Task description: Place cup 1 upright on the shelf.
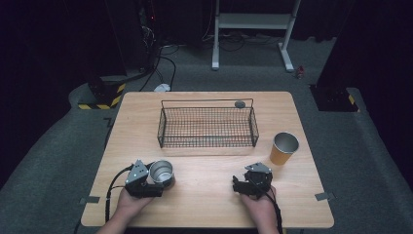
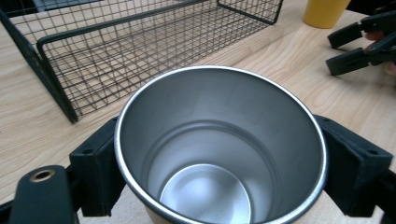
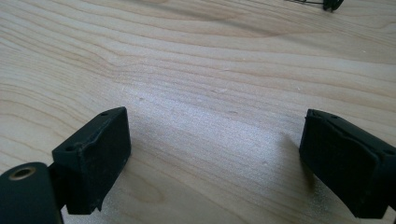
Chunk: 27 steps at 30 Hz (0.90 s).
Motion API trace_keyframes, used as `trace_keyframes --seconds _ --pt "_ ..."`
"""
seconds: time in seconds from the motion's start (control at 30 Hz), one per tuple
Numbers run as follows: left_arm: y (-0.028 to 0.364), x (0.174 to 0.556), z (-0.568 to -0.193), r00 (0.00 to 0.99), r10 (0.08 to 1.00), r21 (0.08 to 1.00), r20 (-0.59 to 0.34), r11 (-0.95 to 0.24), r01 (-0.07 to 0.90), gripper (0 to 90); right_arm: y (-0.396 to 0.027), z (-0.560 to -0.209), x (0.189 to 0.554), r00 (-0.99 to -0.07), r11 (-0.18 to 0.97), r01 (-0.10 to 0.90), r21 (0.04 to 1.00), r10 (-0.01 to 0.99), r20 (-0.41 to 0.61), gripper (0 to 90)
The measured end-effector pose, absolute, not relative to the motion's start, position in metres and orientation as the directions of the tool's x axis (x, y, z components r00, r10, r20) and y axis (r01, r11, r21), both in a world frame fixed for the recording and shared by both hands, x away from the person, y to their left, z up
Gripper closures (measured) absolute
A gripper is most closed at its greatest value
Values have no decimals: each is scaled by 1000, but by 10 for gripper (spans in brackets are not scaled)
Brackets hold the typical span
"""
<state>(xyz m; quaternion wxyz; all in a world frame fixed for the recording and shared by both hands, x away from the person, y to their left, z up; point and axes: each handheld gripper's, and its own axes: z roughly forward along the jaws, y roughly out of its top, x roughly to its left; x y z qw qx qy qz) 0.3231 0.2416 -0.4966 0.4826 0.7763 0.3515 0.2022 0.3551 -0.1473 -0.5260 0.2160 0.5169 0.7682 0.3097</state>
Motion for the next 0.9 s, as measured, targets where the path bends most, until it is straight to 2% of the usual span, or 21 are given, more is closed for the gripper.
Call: trace_keyframes --seconds 0.9 --pt "254 330 -500 624 779 896 -65 -229 379 149 -147 -526 355 -371 273 661 699 928 -11 88"
